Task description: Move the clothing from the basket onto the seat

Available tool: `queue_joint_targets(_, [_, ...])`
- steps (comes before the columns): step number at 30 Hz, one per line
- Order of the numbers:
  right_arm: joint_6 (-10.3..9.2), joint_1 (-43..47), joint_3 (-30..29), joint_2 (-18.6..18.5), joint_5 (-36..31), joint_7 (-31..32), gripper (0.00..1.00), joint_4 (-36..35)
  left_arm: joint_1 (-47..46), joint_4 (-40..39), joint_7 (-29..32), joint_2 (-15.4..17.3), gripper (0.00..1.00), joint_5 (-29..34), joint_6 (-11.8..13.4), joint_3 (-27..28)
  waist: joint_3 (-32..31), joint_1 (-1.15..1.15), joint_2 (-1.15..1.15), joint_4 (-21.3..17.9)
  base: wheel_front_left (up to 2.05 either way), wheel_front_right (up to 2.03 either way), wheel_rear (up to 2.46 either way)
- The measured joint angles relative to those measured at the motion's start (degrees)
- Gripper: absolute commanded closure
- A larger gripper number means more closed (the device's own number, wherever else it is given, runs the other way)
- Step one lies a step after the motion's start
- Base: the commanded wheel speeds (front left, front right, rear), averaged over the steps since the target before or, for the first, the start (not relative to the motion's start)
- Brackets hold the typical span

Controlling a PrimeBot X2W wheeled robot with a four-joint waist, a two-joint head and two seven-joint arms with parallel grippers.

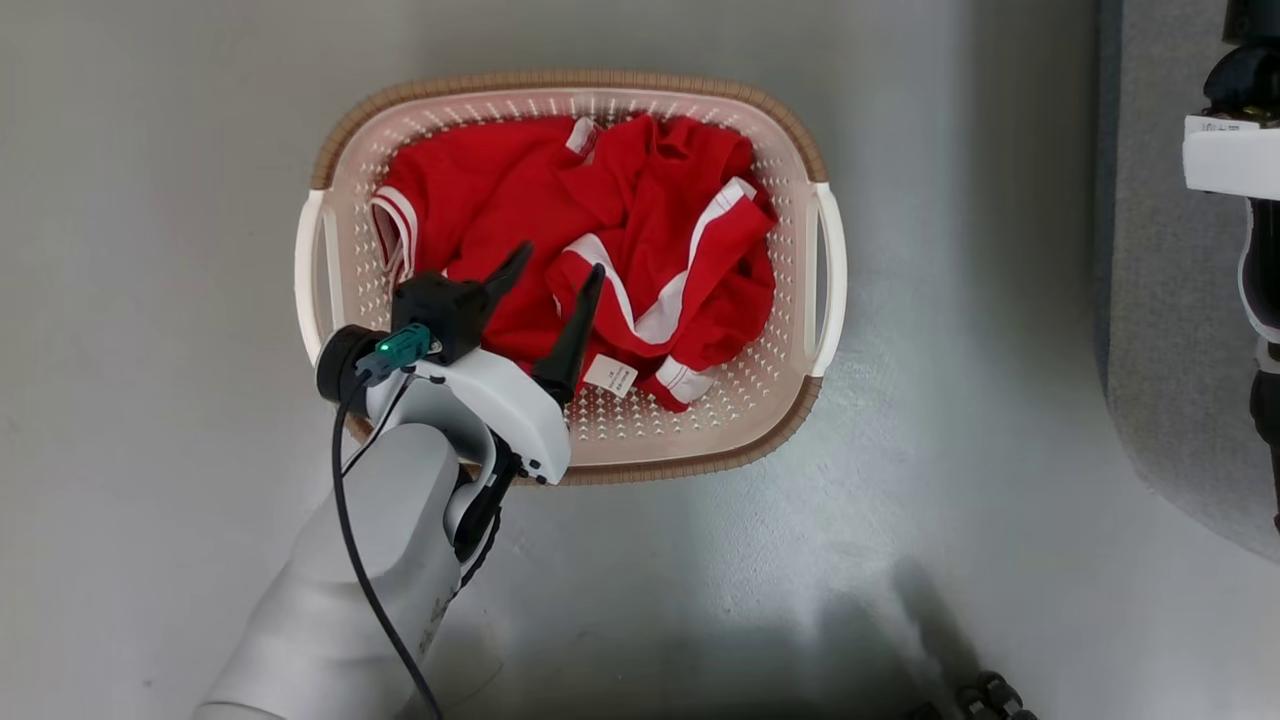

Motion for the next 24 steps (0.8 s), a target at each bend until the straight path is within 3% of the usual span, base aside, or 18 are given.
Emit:
queue_joint_targets(13, [0.00, 0.09, -0.51, -0.41, 0.00, 0.00, 0.00, -2.81, -6.21, 5.47, -0.01, 0.05, 0.00, -5.21, 0.57, -7.11, 4.69, 0.00, 0.00, -0.08, 0.00, 0.00, 0.00])
queue_joint_targets(24, [0.00, -1.15, 0.75, 1.10, 0.01, 0.00, 0.00, -4.72, -12.63, 13.10, -0.01, 0.07, 0.00, -9.11, 2.02, -12.51, 7.47, 0.00, 0.00, -2.65, 0.00, 0.00, 0.00])
